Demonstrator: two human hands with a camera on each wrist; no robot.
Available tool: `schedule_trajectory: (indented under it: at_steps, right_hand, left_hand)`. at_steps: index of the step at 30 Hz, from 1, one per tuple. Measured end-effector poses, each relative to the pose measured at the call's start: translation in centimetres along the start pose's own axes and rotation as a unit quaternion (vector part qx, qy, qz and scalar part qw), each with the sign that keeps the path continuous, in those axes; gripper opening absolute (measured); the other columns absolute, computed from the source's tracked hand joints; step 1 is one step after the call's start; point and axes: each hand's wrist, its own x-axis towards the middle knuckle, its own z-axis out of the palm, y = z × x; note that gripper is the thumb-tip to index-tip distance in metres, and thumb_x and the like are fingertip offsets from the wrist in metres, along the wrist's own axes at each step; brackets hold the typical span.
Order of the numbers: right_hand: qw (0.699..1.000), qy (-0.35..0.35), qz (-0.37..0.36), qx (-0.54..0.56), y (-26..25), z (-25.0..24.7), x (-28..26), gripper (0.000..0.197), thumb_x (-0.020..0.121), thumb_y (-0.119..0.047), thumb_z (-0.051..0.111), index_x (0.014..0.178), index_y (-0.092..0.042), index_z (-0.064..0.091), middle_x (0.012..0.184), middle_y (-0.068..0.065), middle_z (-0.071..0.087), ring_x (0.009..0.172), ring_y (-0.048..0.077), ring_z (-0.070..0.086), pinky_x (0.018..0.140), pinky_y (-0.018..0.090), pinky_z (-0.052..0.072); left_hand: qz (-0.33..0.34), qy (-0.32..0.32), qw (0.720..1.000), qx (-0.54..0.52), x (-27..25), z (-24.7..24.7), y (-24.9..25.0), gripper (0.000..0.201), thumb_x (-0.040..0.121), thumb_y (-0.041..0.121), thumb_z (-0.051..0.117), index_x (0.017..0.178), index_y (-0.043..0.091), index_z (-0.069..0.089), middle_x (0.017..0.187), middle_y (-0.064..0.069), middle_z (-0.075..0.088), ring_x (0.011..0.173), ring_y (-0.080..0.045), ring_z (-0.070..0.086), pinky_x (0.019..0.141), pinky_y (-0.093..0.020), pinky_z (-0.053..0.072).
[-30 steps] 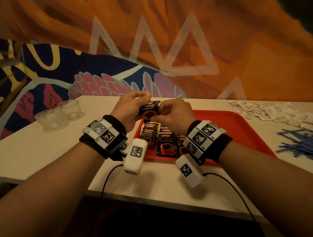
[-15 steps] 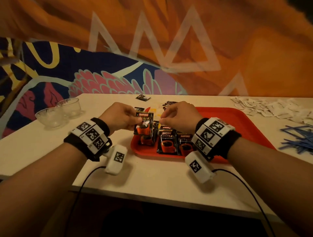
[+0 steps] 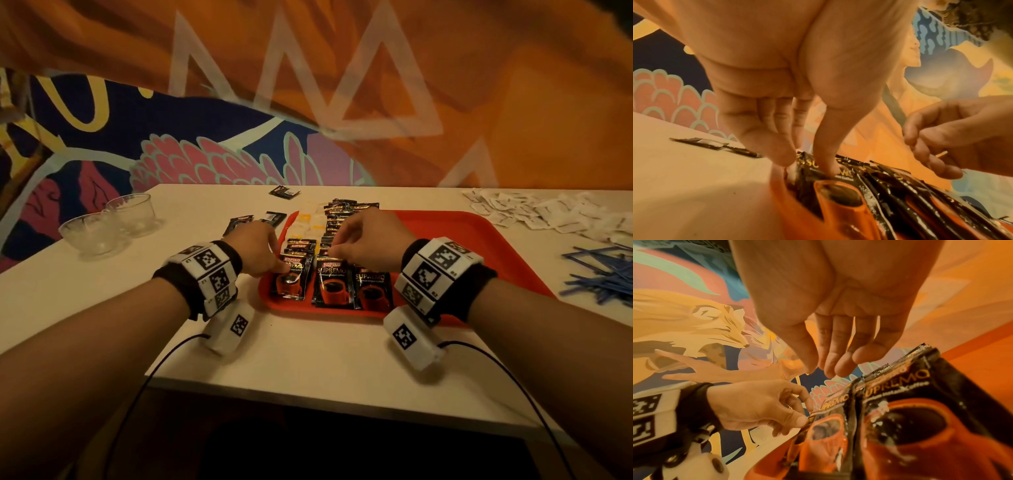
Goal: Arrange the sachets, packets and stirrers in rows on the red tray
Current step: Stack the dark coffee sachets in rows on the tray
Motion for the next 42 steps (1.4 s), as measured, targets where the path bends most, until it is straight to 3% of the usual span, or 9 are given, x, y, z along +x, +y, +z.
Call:
schedule_trajectory:
  at_steps: [3, 8, 16, 20, 24, 30, 34, 37, 42]
  right_hand:
    - [1.000, -0.003, 0.001, 0.004, 0.2, -0.1, -0.2, 0.009, 0.083, -0.031, 0.078, 0.081, -0.024, 0.072, 0.078, -0.013, 0.067, 0.076, 0.000, 0.060, 0.073, 0.022, 0.051]
    - [1.000, -0.008, -0.002, 0.005, 0.2, -0.1, -0.4, 0.011, 0.083, -0.030, 0.078, 0.077, -0.027, 0.069, 0.075, -0.015, 0.065, 0.075, -0.001, 0.060, 0.075, 0.022, 0.049]
    - [1.000, -0.011, -0.007, 0.018, 0.1, 0.1, -0.6, 0.008, 0.084, -0.029, 0.078, 0.081, -0.023, 0.073, 0.075, -0.014, 0.066, 0.075, -0.002, 0.061, 0.073, 0.020, 0.051]
    - [1.000, -0.013, -0.006, 0.018, 0.2, 0.0, -0.6, 0.009, 0.083, -0.030, 0.078, 0.079, -0.025, 0.072, 0.077, -0.013, 0.068, 0.078, 0.001, 0.063, 0.078, 0.025, 0.054]
    - [1.000, -0.014, -0.006, 0.020, 0.2, 0.0, -0.7, 0.011, 0.083, -0.030, 0.078, 0.077, -0.027, 0.070, 0.076, -0.014, 0.067, 0.076, 0.000, 0.062, 0.075, 0.023, 0.053]
    - [1.000, -0.015, -0.002, 0.024, 0.1, -0.2, -0.8, 0.011, 0.083, -0.029, 0.078, 0.078, -0.027, 0.069, 0.078, -0.012, 0.068, 0.076, 0.001, 0.063, 0.077, 0.025, 0.055]
    - [0.999, -0.023, -0.002, 0.032, 0.2, -0.3, -0.4, 0.009, 0.084, -0.029, 0.078, 0.083, -0.023, 0.072, 0.079, -0.011, 0.069, 0.075, 0.002, 0.063, 0.072, 0.022, 0.053]
    - [0.998, -0.030, 0.000, 0.050, 0.3, -0.9, 0.4, 0.009, 0.084, -0.028, 0.077, 0.084, -0.020, 0.073, 0.077, -0.009, 0.069, 0.072, 0.003, 0.063, 0.066, 0.019, 0.050]
    - [0.993, -0.043, 0.004, 0.109, 0.8, -2.2, 2.1, 0.009, 0.083, -0.029, 0.078, 0.082, -0.021, 0.073, 0.069, -0.007, 0.069, 0.067, 0.006, 0.065, 0.060, 0.022, 0.049]
  left_hand:
    - [0.063, 0.018, 0.996, 0.066, -0.5, -0.4, 0.0, 0.045, 0.079, 0.040, 0.081, 0.111, 0.025, 0.053, 0.107, 0.000, 0.062, 0.090, -0.015, 0.057, 0.071, -0.028, 0.043]
    - [0.155, -0.060, 0.972, 0.166, -1.6, 0.0, -0.1, 0.072, 0.074, 0.037, 0.085, 0.133, 0.027, 0.044, 0.127, -0.001, 0.050, 0.109, -0.020, 0.052, 0.088, -0.032, 0.046]
    - [0.154, -0.055, 0.972, 0.170, -1.0, 0.9, 0.1, 0.070, 0.074, 0.032, 0.084, 0.130, 0.027, 0.043, 0.113, 0.003, 0.043, 0.101, -0.016, 0.046, 0.084, -0.031, 0.044]
    - [0.150, -0.049, 0.973, 0.167, -0.6, 0.9, 0.1, 0.070, 0.075, 0.032, 0.084, 0.132, 0.026, 0.043, 0.122, 0.000, 0.048, 0.105, -0.018, 0.047, 0.088, -0.034, 0.047]
    - [0.147, -0.047, 0.974, 0.166, -0.5, 1.0, 0.1, 0.071, 0.075, 0.033, 0.084, 0.132, 0.027, 0.043, 0.131, -0.003, 0.048, 0.116, -0.022, 0.048, 0.096, -0.039, 0.048]
    - [0.135, -0.039, 0.982, 0.130, -0.4, -0.1, -0.1, 0.067, 0.079, 0.037, 0.082, 0.133, 0.026, 0.043, 0.132, -0.002, 0.048, 0.109, -0.020, 0.050, 0.087, -0.034, 0.046]
    - [0.098, -0.008, 0.990, 0.104, 1.5, -1.8, -1.0, 0.049, 0.089, 0.038, 0.072, 0.130, 0.022, 0.050, 0.133, -0.002, 0.054, 0.106, -0.017, 0.051, 0.093, -0.034, 0.045]
    - [0.047, 0.003, 0.987, 0.156, 4.8, -2.6, -2.2, 0.042, 0.095, 0.037, 0.064, 0.131, 0.019, 0.054, 0.139, -0.006, 0.055, 0.120, -0.023, 0.052, 0.099, -0.036, 0.043]
    - [-0.012, -0.012, 0.977, 0.213, 10.4, -3.2, -3.2, 0.041, 0.101, 0.043, 0.051, 0.130, 0.015, 0.058, 0.134, -0.008, 0.058, 0.119, -0.025, 0.052, 0.091, -0.034, 0.041]
